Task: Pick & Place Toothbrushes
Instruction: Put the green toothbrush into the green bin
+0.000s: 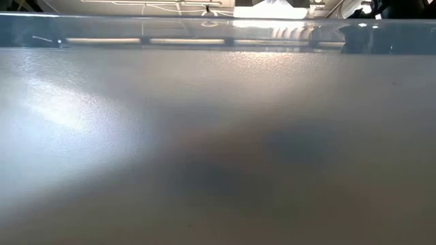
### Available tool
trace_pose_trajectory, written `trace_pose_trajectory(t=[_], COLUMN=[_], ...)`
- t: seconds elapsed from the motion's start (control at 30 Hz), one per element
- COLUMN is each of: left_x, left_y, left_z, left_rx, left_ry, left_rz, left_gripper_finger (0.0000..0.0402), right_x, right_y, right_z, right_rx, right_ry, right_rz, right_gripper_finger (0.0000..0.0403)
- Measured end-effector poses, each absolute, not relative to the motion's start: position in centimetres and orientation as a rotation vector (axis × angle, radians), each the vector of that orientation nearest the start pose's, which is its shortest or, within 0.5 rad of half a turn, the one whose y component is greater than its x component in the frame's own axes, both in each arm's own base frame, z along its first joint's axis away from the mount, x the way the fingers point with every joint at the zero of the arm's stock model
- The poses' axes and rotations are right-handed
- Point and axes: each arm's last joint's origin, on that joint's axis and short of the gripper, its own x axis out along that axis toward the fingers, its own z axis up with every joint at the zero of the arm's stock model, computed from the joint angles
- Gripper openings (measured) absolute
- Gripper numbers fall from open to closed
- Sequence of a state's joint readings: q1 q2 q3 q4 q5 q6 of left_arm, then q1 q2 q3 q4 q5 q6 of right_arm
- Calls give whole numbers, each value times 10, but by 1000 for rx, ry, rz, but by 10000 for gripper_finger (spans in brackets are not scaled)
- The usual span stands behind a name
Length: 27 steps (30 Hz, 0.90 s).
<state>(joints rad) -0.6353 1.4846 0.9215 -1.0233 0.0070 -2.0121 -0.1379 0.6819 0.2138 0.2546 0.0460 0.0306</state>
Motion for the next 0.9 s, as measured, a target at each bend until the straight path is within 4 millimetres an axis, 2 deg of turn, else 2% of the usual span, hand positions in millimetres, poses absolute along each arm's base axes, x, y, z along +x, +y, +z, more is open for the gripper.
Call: trace_pose_trajectory(t=[0.63,0.9], left_x=[194,197], left_y=[-143,-145], left_z=[188,177], left_rx=[-1090,-1035], left_ry=[1266,1287], left_rz=[1045,1078], left_gripper_finger=[218,218], right_x=[154,154], right_y=[-23,-23], right_z=[192,192], right_rx=[40,41], right_ry=[213,216], right_rz=[-186,-186], right_gripper_finger=[4,4])
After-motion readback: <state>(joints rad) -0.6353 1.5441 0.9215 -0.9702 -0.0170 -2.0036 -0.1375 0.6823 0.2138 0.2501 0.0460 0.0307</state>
